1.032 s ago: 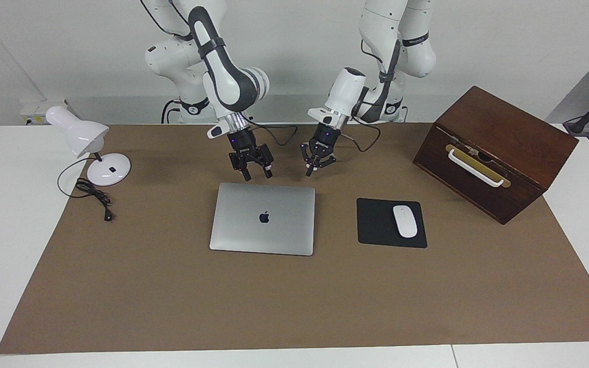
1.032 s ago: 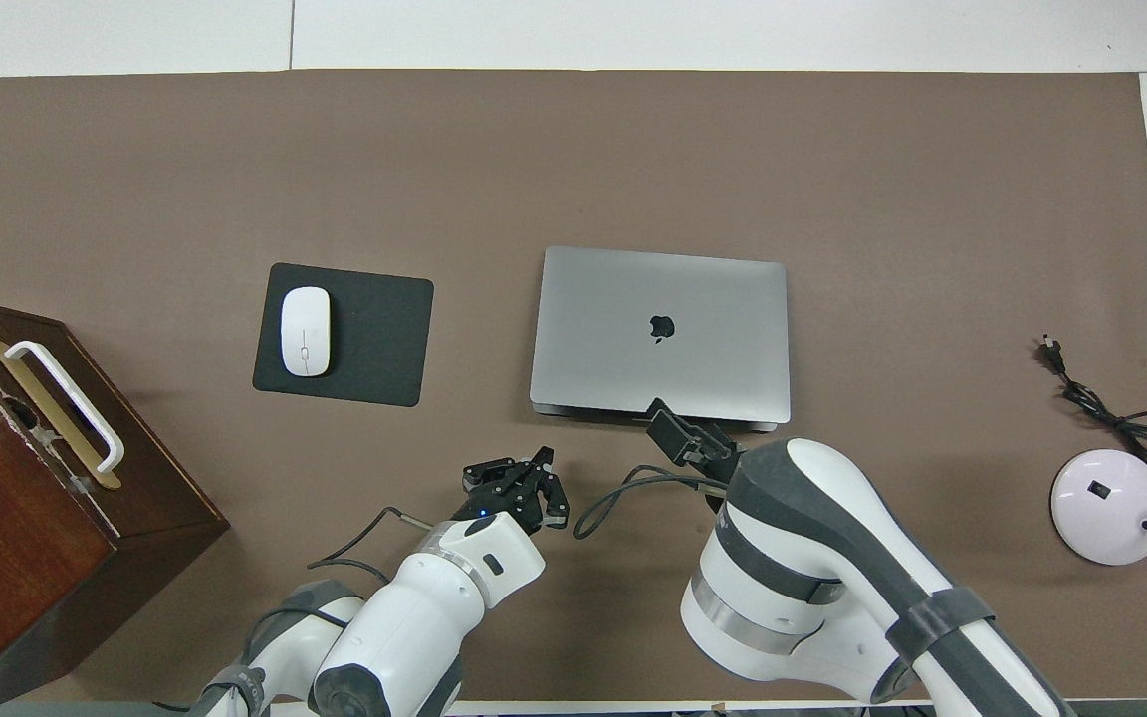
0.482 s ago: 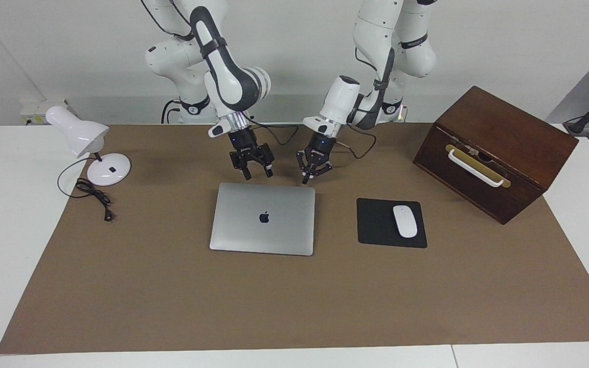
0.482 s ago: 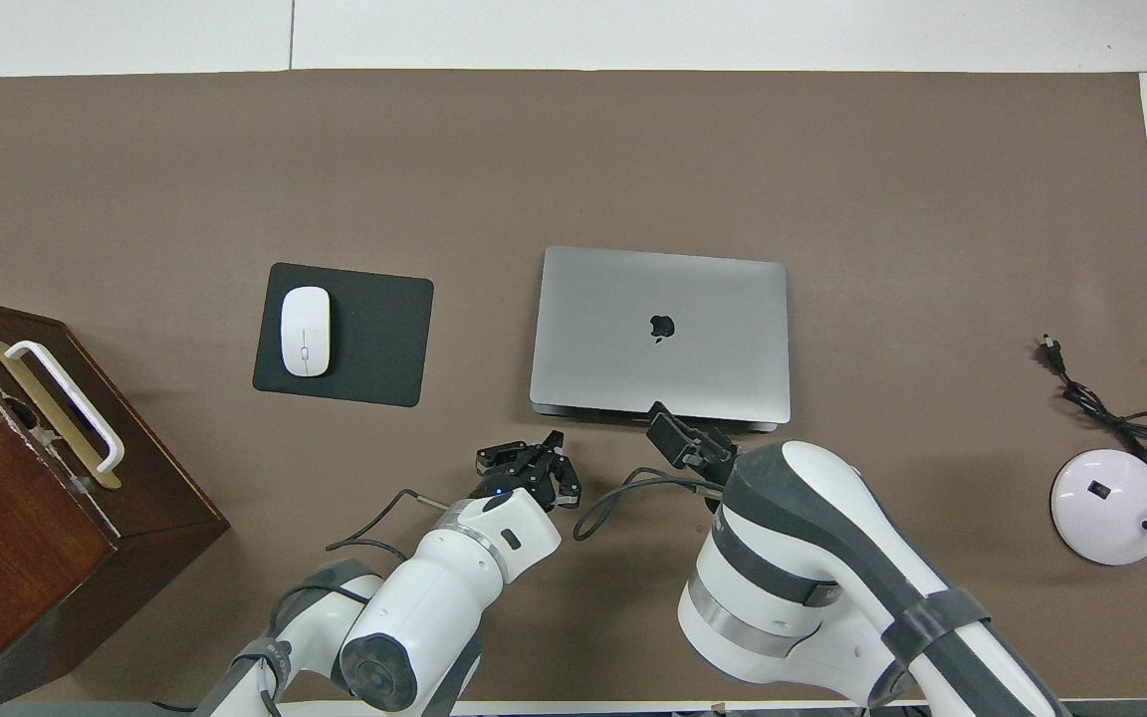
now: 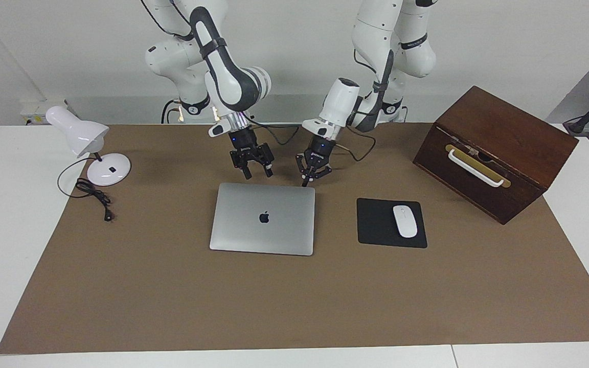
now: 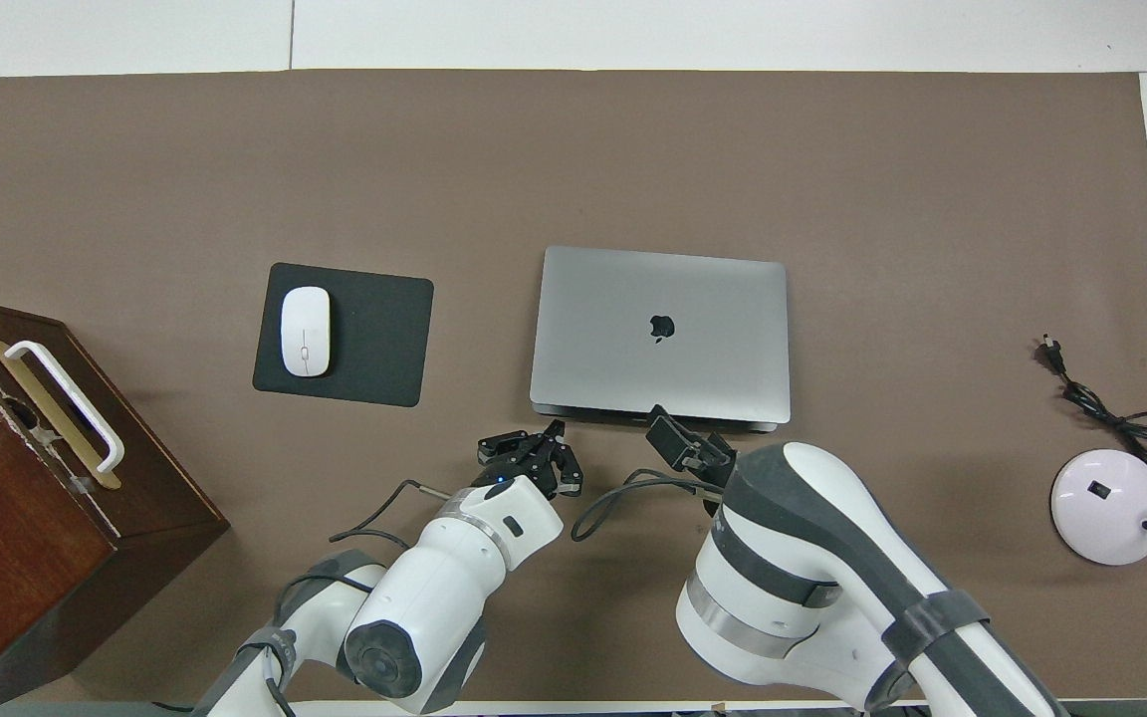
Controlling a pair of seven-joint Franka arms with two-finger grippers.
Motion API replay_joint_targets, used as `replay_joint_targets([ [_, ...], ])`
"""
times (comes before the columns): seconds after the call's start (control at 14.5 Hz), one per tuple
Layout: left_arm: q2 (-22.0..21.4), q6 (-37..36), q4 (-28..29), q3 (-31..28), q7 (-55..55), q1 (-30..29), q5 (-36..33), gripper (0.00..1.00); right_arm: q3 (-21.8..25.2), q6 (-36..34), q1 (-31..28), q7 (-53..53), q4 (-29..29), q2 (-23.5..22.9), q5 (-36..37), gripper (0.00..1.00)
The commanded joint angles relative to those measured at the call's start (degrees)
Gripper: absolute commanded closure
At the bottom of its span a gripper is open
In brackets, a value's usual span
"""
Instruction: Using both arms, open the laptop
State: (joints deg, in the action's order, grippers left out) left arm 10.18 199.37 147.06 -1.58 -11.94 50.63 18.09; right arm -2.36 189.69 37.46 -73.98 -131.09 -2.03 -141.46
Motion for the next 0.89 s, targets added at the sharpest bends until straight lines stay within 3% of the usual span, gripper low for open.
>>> replay_joint_targets([
  [0.0, 1.6, 1.3, -1.4, -0.2, 0.1, -0.1, 1.3, 1.0, 0.2, 1.7, 0.9, -1.5, 1.0, -1.3, -1.8, 0.0],
  [0.83, 6.1, 1.3, -4.7, -0.2, 0.6, -1.3, 1.5, 1.0, 0.3, 2.3, 0.9, -1.4, 3.3, -3.2, -1.4, 0.0],
])
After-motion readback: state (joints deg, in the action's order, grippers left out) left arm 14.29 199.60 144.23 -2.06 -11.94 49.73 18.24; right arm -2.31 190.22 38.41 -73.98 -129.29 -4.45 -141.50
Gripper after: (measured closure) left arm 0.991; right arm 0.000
